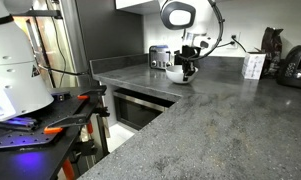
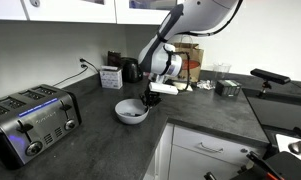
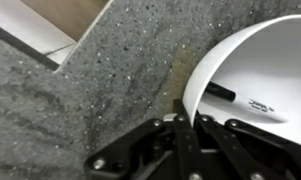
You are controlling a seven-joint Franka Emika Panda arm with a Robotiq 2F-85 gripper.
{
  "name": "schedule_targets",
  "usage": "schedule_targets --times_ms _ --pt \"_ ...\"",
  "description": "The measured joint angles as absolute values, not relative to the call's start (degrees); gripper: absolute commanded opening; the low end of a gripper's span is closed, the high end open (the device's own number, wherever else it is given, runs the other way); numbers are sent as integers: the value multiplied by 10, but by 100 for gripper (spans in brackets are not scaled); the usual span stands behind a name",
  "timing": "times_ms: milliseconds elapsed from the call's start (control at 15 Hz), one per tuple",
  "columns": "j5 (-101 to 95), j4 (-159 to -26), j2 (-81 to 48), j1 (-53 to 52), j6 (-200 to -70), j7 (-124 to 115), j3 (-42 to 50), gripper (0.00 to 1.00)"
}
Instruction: Move the bowl to the right
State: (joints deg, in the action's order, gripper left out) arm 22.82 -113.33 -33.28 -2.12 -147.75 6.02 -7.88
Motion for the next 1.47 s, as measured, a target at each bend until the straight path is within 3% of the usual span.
schedule_targets --times_ms 1000,1067,1133,1467 --pt "145 -987 -402 -17 -1466 -98 5 1" --pt "147 -979 -409 -15 -1456 -104 5 30" --pt "148 -971 -414 -12 -1446 -110 4 31" --pt "172 -946 -418 11 -1433 -109 -18 69"
